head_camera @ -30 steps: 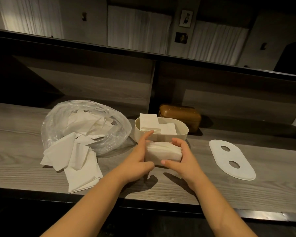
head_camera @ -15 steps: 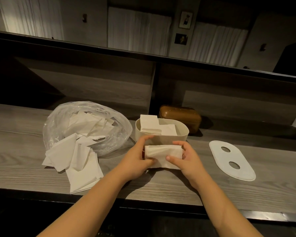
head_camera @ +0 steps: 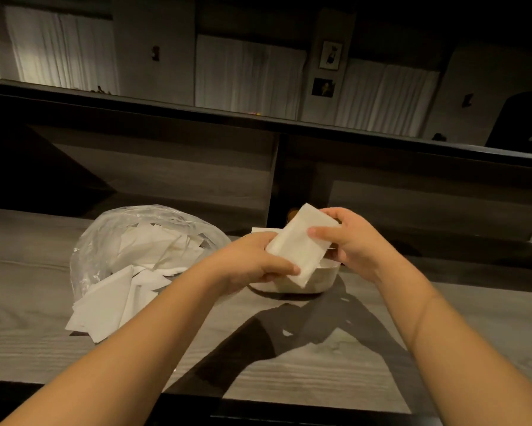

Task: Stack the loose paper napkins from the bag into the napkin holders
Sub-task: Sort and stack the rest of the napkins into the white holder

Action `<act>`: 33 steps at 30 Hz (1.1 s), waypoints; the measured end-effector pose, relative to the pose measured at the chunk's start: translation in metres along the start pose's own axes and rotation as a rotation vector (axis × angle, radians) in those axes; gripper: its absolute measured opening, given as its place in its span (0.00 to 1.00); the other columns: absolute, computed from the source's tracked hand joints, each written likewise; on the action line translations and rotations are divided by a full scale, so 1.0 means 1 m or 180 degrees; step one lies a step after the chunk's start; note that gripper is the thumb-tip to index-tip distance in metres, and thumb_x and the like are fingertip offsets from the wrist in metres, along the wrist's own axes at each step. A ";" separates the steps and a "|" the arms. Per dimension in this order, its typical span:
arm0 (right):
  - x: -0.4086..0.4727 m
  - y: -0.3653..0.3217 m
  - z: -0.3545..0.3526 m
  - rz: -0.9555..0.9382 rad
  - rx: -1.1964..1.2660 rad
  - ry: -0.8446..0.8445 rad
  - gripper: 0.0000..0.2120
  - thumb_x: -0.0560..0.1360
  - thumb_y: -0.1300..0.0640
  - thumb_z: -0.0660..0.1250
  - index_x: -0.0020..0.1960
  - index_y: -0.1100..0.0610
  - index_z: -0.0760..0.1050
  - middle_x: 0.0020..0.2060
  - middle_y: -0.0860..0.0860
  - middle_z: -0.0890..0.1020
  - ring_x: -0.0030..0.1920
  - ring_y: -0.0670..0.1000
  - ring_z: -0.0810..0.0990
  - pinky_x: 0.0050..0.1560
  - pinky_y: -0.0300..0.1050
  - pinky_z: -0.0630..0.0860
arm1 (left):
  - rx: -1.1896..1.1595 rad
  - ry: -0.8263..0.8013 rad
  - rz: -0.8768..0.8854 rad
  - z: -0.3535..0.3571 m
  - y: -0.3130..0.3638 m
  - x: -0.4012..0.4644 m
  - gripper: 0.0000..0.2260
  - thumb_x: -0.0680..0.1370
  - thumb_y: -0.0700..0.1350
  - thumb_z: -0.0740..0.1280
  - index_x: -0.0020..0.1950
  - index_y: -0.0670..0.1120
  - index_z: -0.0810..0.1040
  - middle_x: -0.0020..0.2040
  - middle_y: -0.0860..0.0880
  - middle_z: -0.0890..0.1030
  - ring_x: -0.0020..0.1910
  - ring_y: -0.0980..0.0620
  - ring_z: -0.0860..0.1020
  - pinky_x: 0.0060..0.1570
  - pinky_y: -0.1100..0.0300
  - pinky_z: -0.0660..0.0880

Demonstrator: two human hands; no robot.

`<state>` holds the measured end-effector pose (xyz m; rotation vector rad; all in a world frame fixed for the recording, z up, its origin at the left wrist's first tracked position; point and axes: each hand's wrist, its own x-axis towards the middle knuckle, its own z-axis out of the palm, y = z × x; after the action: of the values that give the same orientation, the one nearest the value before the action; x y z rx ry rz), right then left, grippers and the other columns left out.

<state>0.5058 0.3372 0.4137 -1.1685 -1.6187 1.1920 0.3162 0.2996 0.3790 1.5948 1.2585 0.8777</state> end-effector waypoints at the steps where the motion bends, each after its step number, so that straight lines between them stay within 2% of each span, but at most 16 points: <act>1: 0.002 -0.001 0.003 0.0211 0.0473 0.0028 0.17 0.74 0.60 0.72 0.62 0.55 0.73 0.56 0.54 0.80 0.56 0.54 0.80 0.55 0.52 0.80 | -0.0225 0.0184 -0.0005 0.002 0.002 0.004 0.21 0.73 0.44 0.75 0.63 0.51 0.73 0.57 0.50 0.78 0.56 0.50 0.78 0.53 0.58 0.80; 3: 0.008 0.000 0.008 0.0580 0.0999 -0.0026 0.14 0.76 0.59 0.70 0.60 0.58 0.75 0.55 0.56 0.82 0.56 0.57 0.81 0.57 0.56 0.80 | -0.0339 0.0444 -0.0002 0.004 0.007 0.013 0.22 0.73 0.46 0.76 0.63 0.52 0.72 0.57 0.51 0.78 0.57 0.50 0.77 0.60 0.52 0.78; 4: 0.013 0.001 0.009 0.0647 0.1099 0.0012 0.13 0.77 0.59 0.69 0.61 0.58 0.74 0.55 0.56 0.82 0.55 0.57 0.82 0.56 0.56 0.80 | -0.0213 0.0473 0.0016 0.003 0.008 0.018 0.22 0.72 0.47 0.76 0.64 0.52 0.72 0.57 0.52 0.78 0.57 0.51 0.77 0.60 0.52 0.78; 7: 0.028 -0.003 0.003 0.0619 0.1537 0.0260 0.08 0.79 0.61 0.66 0.58 0.59 0.74 0.54 0.58 0.82 0.55 0.58 0.82 0.55 0.57 0.80 | 0.0205 0.0778 0.0188 -0.005 0.017 0.028 0.19 0.75 0.52 0.73 0.62 0.51 0.73 0.54 0.53 0.79 0.51 0.55 0.79 0.48 0.61 0.77; 8: 0.035 -0.005 -0.002 0.0633 0.1543 0.0348 0.06 0.79 0.62 0.65 0.55 0.58 0.73 0.54 0.58 0.82 0.55 0.58 0.81 0.55 0.57 0.80 | 0.0366 0.1053 0.0266 -0.009 0.019 0.031 0.17 0.77 0.53 0.71 0.63 0.51 0.73 0.53 0.53 0.78 0.51 0.55 0.78 0.46 0.62 0.75; 10: 0.046 -0.004 -0.009 0.0793 0.1134 0.0434 0.07 0.79 0.64 0.64 0.56 0.58 0.73 0.54 0.57 0.80 0.55 0.57 0.80 0.57 0.56 0.78 | 0.0905 0.1426 0.0371 -0.015 0.017 0.037 0.16 0.80 0.52 0.66 0.67 0.50 0.72 0.56 0.54 0.78 0.54 0.55 0.77 0.50 0.60 0.75; 12: 0.055 0.001 -0.009 0.1051 0.0542 0.0308 0.14 0.80 0.64 0.62 0.65 0.59 0.70 0.56 0.57 0.79 0.56 0.57 0.79 0.54 0.54 0.77 | 0.1622 0.1214 0.0367 -0.015 0.008 0.043 0.19 0.82 0.53 0.62 0.73 0.51 0.68 0.67 0.51 0.74 0.65 0.51 0.73 0.61 0.54 0.73; 14: 0.060 0.006 -0.003 0.1313 0.0062 0.0159 0.21 0.80 0.64 0.62 0.71 0.59 0.65 0.59 0.57 0.76 0.56 0.57 0.77 0.52 0.53 0.75 | 0.2242 0.0743 0.0133 -0.009 -0.005 0.049 0.24 0.83 0.55 0.57 0.78 0.52 0.59 0.78 0.50 0.63 0.76 0.47 0.62 0.73 0.44 0.63; 17: 0.069 0.012 0.006 0.1493 -0.0462 0.0106 0.24 0.80 0.66 0.59 0.75 0.61 0.59 0.59 0.58 0.72 0.49 0.55 0.74 0.53 0.50 0.70 | 0.2903 0.0295 -0.0215 -0.002 -0.019 0.053 0.26 0.84 0.57 0.50 0.81 0.52 0.50 0.82 0.52 0.49 0.80 0.48 0.47 0.77 0.39 0.47; 20: 0.076 0.019 0.012 0.1591 -0.0818 0.0147 0.21 0.80 0.66 0.59 0.72 0.61 0.62 0.49 0.56 0.72 0.43 0.54 0.73 0.52 0.48 0.72 | 0.3047 0.0205 -0.0289 0.001 -0.024 0.054 0.26 0.85 0.57 0.49 0.81 0.51 0.50 0.82 0.51 0.47 0.80 0.48 0.44 0.76 0.38 0.44; 23: 0.076 0.021 0.018 0.1735 -0.0761 0.0105 0.10 0.81 0.64 0.59 0.62 0.62 0.65 0.44 0.55 0.72 0.42 0.54 0.73 0.54 0.48 0.72 | 0.3039 0.0208 -0.0286 0.000 -0.024 0.055 0.25 0.85 0.57 0.49 0.81 0.51 0.50 0.82 0.51 0.47 0.80 0.48 0.44 0.76 0.37 0.45; 24: 0.076 0.022 0.019 0.1729 -0.0713 0.0122 0.09 0.82 0.62 0.59 0.60 0.61 0.64 0.45 0.55 0.74 0.44 0.54 0.74 0.55 0.47 0.72 | 0.3024 0.0210 -0.0284 0.000 -0.024 0.056 0.25 0.85 0.57 0.49 0.81 0.51 0.50 0.82 0.51 0.47 0.80 0.48 0.44 0.76 0.37 0.45; 26: 0.081 0.026 0.016 0.1631 -0.0669 0.0249 0.15 0.82 0.57 0.61 0.66 0.62 0.65 0.57 0.57 0.75 0.56 0.57 0.76 0.60 0.48 0.72 | 0.2991 0.0209 -0.0270 0.000 -0.024 0.056 0.25 0.85 0.57 0.49 0.81 0.51 0.51 0.82 0.51 0.47 0.80 0.48 0.44 0.76 0.37 0.45; 28: 0.086 0.030 0.012 0.1526 -0.0798 0.0391 0.20 0.81 0.53 0.62 0.70 0.59 0.65 0.67 0.57 0.71 0.64 0.60 0.72 0.65 0.53 0.72 | 0.2978 0.0193 -0.0259 0.000 -0.025 0.055 0.25 0.85 0.57 0.49 0.81 0.51 0.51 0.82 0.51 0.47 0.80 0.48 0.44 0.76 0.37 0.46; 30: 0.088 0.034 0.011 0.1561 -0.0676 0.0308 0.25 0.80 0.51 0.63 0.74 0.57 0.63 0.72 0.56 0.68 0.69 0.61 0.69 0.70 0.59 0.68 | 0.2977 0.0188 -0.0248 0.000 -0.025 0.054 0.25 0.85 0.57 0.50 0.81 0.51 0.52 0.82 0.51 0.48 0.80 0.47 0.45 0.76 0.37 0.46; 33: 0.086 0.037 0.015 0.1682 -0.0265 0.0147 0.31 0.79 0.50 0.65 0.78 0.55 0.57 0.77 0.56 0.61 0.73 0.60 0.64 0.72 0.58 0.65 | 0.2997 0.0176 -0.0240 0.000 -0.024 0.054 0.24 0.85 0.56 0.50 0.80 0.51 0.54 0.82 0.50 0.50 0.80 0.46 0.47 0.76 0.36 0.47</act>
<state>0.4774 0.4211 0.3801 -1.7335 -1.3736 1.4133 0.3204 0.3545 0.3562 2.2058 1.9113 0.2533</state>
